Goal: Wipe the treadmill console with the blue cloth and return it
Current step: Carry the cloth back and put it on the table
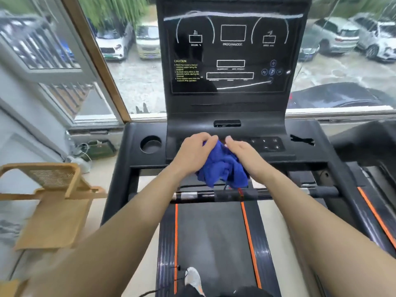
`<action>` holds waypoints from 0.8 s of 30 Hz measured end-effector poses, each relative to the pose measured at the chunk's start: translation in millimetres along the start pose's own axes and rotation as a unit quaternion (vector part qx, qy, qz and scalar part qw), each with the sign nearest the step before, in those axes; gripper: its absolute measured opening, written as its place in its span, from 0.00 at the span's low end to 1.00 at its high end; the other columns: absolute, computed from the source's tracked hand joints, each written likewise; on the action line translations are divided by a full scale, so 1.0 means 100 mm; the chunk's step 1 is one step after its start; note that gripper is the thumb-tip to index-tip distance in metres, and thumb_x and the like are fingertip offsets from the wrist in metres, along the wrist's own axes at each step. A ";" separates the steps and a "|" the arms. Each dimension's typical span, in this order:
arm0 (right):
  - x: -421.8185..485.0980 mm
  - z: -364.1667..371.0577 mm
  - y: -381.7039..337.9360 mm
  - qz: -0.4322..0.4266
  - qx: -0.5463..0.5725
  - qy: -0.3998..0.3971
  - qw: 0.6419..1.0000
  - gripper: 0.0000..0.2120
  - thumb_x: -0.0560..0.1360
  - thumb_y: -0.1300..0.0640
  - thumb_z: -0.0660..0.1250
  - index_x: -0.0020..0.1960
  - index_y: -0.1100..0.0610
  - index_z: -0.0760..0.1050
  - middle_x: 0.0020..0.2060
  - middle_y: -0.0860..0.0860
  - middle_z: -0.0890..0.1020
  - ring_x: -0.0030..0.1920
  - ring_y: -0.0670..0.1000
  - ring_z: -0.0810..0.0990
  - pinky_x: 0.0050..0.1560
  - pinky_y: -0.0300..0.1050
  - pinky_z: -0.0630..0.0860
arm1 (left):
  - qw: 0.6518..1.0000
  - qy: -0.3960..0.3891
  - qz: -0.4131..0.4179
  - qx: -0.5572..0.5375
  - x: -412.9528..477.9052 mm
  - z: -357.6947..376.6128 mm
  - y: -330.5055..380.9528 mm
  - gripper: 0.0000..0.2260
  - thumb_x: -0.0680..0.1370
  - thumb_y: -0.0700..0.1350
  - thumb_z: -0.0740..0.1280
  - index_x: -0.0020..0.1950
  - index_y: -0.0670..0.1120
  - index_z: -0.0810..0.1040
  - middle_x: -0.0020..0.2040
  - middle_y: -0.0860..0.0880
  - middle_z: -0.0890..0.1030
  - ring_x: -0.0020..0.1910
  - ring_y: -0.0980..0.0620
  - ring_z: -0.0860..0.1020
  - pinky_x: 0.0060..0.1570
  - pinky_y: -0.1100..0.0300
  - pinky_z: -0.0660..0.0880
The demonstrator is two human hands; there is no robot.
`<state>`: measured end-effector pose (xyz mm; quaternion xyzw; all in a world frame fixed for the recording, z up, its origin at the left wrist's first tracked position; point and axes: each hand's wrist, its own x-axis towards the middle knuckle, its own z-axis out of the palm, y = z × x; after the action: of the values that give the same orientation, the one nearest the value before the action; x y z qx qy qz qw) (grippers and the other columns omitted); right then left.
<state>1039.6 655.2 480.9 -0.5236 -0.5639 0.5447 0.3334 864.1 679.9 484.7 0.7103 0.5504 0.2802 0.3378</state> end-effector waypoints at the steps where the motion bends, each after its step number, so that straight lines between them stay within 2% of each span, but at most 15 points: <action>1: -0.02 0.03 -0.05 -0.011 -0.015 -0.023 1.000 0.22 0.79 0.40 0.63 0.34 0.54 0.71 0.31 0.47 0.72 0.35 0.48 0.68 0.36 0.45 0.65 | 1.000 0.022 -0.010 -0.010 -0.06 -0.05 0.03 0.19 0.83 0.52 0.60 0.32 0.50 0.68 0.32 0.54 0.73 0.34 0.53 0.70 0.37 0.61 0.66; 3: -0.04 0.10 -0.10 -0.041 -0.050 -0.074 0.995 0.15 0.78 0.45 0.69 0.35 0.51 0.73 0.30 0.44 0.74 0.32 0.47 0.71 0.33 0.42 0.66 | 0.997 0.057 -0.030 -0.030 -0.22 -0.16 0.07 0.20 0.83 0.53 0.61 0.31 0.49 0.66 0.29 0.54 0.69 0.32 0.55 0.67 0.35 0.60 0.65; 6: 0.00 0.17 -0.08 -0.063 -0.039 -0.144 0.987 0.06 0.79 0.57 0.70 0.43 0.57 0.78 0.34 0.45 0.81 0.36 0.43 0.78 0.38 0.36 0.73 | 0.992 0.078 -0.064 -0.074 -0.52 -0.29 0.09 0.20 0.81 0.54 0.64 0.31 0.49 0.70 0.27 0.57 0.71 0.28 0.60 0.68 0.33 0.65 0.66; 9: 0.06 0.34 -0.05 -0.091 -0.077 -0.211 0.970 0.08 0.78 0.55 0.70 0.48 0.61 0.80 0.39 0.56 0.82 0.42 0.46 0.78 0.46 0.46 0.73 | 0.982 0.075 -0.115 -0.132 -0.91 -0.34 0.10 0.12 0.77 0.53 0.71 0.36 0.49 0.79 0.30 0.57 0.78 0.31 0.60 0.75 0.35 0.67 0.71; 11: 0.05 0.50 -0.05 -0.098 -0.090 -0.241 0.961 0.08 0.76 0.55 0.72 0.45 0.60 0.79 0.35 0.50 0.81 0.39 0.44 0.76 0.43 0.47 0.72 | 0.974 0.107 -0.149 -0.135 -1.20 -0.36 0.11 0.08 0.74 0.50 0.75 0.42 0.46 0.82 0.34 0.53 0.81 0.33 0.61 0.78 0.36 0.67 0.73; 12: 0.04 0.61 -0.05 -0.099 -0.083 -0.261 0.957 0.11 0.75 0.54 0.73 0.45 0.62 0.79 0.36 0.49 0.81 0.39 0.45 0.77 0.43 0.47 0.73 | 0.968 0.134 -0.163 -0.133 -1.35 -0.37 0.13 0.08 0.74 0.49 0.75 0.44 0.45 0.83 0.36 0.51 0.83 0.34 0.61 0.78 0.36 0.67 0.75; 14: -0.05 0.88 -0.09 -0.102 -0.062 -0.292 0.949 0.23 0.71 0.47 0.74 0.48 0.68 0.78 0.39 0.54 0.82 0.40 0.48 0.78 0.43 0.46 0.75 | 0.951 0.196 -0.194 -0.142 -1.70 -0.40 0.14 0.10 0.74 0.48 0.76 0.49 0.44 0.84 0.40 0.49 0.85 0.37 0.61 0.79 0.41 0.65 0.76; 15: -0.11 1.02 -0.12 -0.096 -0.039 -0.315 0.943 0.24 0.71 0.47 0.74 0.48 0.69 0.77 0.38 0.55 0.81 0.40 0.48 0.78 0.42 0.44 0.74 | 0.940 0.219 -0.212 -0.151 -1.91 -0.41 0.13 0.10 0.74 0.49 0.75 0.50 0.44 0.84 0.41 0.48 0.85 0.38 0.60 0.80 0.43 0.63 0.77; 18: -0.40 1.48 -0.20 -0.040 0.029 -0.407 0.912 0.12 0.78 0.55 0.70 0.45 0.65 0.78 0.36 0.55 0.80 0.36 0.48 0.77 0.37 0.40 0.73 | 0.912 0.261 -0.274 -0.160 -2.67 -0.37 0.08 0.07 0.76 0.47 0.73 0.48 0.45 0.83 0.39 0.49 0.85 0.38 0.57 0.79 0.42 0.59 0.76; 20: -0.67 1.77 -0.26 -0.018 0.045 -0.459 0.887 0.10 0.77 0.56 0.71 0.47 0.64 0.79 0.38 0.58 0.80 0.38 0.52 0.78 0.37 0.41 0.74 | 0.894 0.285 -0.311 -0.150 -3.20 -0.27 0.10 0.08 0.76 0.46 0.73 0.50 0.43 0.83 0.41 0.48 0.86 0.39 0.56 0.80 0.44 0.55 0.77; 22: -1.01 2.09 -0.27 0.002 0.052 -0.507 0.860 0.07 0.77 0.57 0.70 0.44 0.61 0.81 0.36 0.56 0.82 0.36 0.51 0.80 0.37 0.41 0.76 | 0.870 0.325 -0.328 -0.173 -3.74 -0.15 0.19 0.04 0.78 0.40 0.72 0.51 0.42 0.83 0.38 0.54 0.85 0.38 0.61 0.80 0.41 0.65 0.76; 24: -1.44 2.41 -0.26 0.023 0.044 -0.556 0.830 0.07 0.77 0.57 0.71 0.42 0.59 0.81 0.36 0.55 0.83 0.36 0.52 0.81 0.39 0.42 0.77 | 0.836 0.366 -0.362 -0.189 -4.30 -0.01 0.28 0.05 0.78 0.37 0.69 0.51 0.45 0.83 0.38 0.57 0.85 0.39 0.62 0.81 0.40 0.68 0.75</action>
<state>838.3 457.5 489.1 -0.1301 -0.6173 0.7755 -0.0260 778.0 258.2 496.4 0.2281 0.7882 0.4759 0.3167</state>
